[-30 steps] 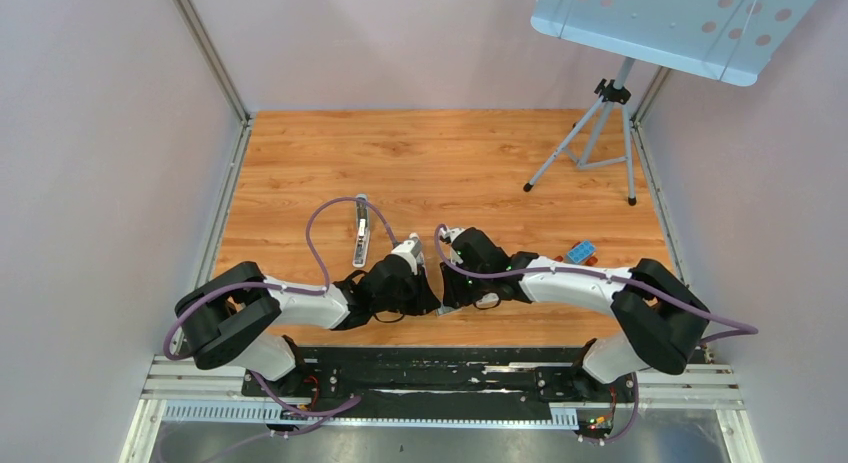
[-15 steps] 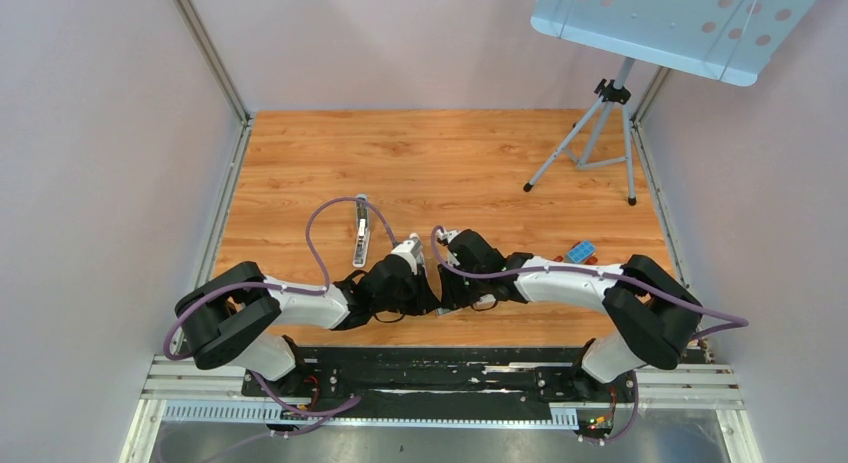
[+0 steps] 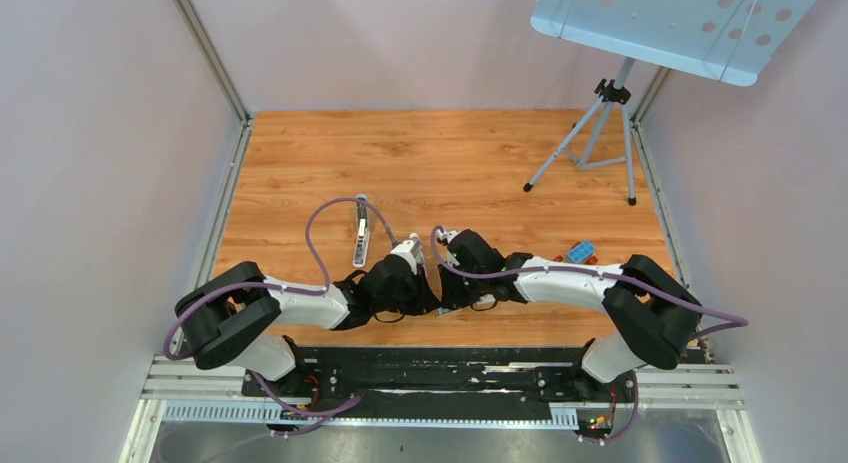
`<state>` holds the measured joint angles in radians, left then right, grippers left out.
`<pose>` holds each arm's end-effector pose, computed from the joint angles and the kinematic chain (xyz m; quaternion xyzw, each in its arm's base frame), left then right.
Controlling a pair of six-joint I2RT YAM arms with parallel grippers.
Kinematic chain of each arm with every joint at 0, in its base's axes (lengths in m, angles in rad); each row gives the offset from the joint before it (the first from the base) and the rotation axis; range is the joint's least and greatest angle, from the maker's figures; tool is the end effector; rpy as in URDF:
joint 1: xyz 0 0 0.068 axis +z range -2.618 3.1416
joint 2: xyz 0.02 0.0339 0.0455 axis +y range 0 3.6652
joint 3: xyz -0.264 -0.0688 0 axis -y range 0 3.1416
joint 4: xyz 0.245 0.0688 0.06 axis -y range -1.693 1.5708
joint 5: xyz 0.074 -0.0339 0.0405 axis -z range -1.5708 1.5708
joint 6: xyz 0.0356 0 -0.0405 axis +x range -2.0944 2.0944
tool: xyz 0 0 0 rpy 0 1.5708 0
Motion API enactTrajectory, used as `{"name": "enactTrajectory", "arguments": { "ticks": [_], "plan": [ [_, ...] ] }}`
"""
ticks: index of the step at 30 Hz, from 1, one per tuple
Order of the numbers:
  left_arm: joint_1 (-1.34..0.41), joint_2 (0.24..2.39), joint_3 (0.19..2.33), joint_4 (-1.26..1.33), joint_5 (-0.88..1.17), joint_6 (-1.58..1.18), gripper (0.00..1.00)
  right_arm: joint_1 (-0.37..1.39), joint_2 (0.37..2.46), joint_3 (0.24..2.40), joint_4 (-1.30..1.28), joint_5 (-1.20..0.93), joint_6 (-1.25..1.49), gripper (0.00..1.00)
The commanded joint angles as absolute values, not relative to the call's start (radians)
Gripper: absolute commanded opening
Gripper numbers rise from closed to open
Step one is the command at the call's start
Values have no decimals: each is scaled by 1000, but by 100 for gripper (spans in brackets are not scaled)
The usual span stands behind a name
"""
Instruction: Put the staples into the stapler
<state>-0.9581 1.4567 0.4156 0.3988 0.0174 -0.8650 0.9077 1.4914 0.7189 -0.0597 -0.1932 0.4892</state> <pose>0.1451 -0.2076 0.1290 0.0455 0.8930 -0.3587 0.2681 0.1730 0.2325 0.1681 -0.2269 0.9008 0.2999 0.2173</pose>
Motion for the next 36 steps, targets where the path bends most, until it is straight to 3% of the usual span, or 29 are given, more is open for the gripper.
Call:
{"name": "enactTrajectory", "arguments": {
  "ticks": [1, 36],
  "plan": [
    [-971, 1477, 417, 350, 2, -856, 21, 927, 1460, 704, -23, -186, 516, 24],
    [-977, 1466, 420, 334, -26, -858, 21, 959, 1502, 759, -138, -96, 498, 24]
  ]
}}
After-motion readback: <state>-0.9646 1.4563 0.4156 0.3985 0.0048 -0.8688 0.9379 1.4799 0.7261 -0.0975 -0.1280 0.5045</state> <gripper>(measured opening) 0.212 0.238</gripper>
